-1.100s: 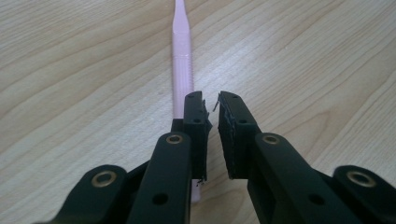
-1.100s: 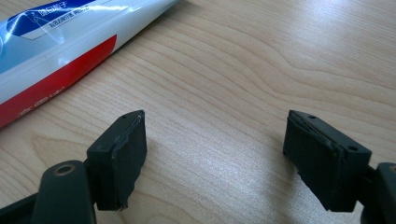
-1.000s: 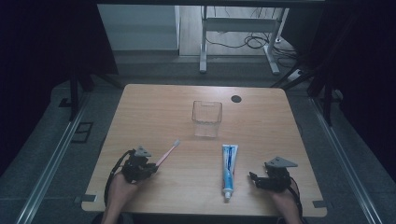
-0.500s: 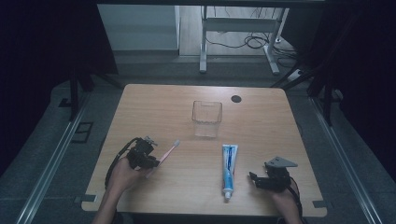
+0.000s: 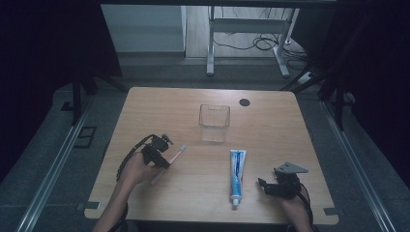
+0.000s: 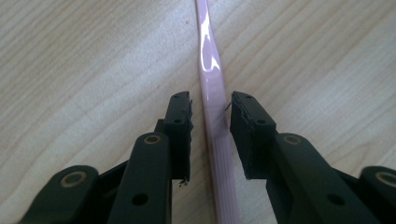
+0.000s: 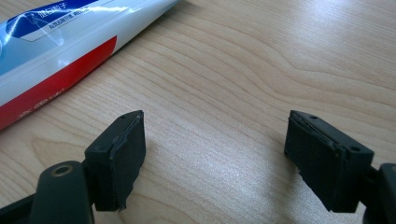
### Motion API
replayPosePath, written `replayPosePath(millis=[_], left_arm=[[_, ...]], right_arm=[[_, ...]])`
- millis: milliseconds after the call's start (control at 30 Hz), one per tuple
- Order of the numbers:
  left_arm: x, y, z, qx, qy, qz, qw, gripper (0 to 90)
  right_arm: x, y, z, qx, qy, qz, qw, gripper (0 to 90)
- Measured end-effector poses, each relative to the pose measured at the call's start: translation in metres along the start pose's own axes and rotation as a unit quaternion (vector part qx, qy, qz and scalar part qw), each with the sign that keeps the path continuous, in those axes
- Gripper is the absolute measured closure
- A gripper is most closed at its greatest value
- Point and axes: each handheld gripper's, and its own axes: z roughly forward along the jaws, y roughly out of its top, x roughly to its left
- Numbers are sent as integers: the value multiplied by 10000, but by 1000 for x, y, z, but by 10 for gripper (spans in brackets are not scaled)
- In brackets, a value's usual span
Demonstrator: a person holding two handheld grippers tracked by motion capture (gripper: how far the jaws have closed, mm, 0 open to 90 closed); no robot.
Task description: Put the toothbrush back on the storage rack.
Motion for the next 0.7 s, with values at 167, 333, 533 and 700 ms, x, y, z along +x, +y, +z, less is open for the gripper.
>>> replayPosePath(millis=[167, 333, 533, 700], left_arm=[[0, 13, 4, 244, 15, 1, 9997, 686], [-1, 23, 8, 438, 74, -23, 9990, 688], [-1, 33, 12, 732, 97, -59, 9973, 691], [-1, 38, 13, 861, 139, -83, 9962, 719]], right_arm=[[0, 0, 0, 2, 1, -1, 10000, 202], [0, 0, 0, 1, 4, -8, 10000, 201], [0, 0, 0, 3, 5, -3, 10000, 201], [0, 0, 0, 3, 7, -3, 10000, 201]])
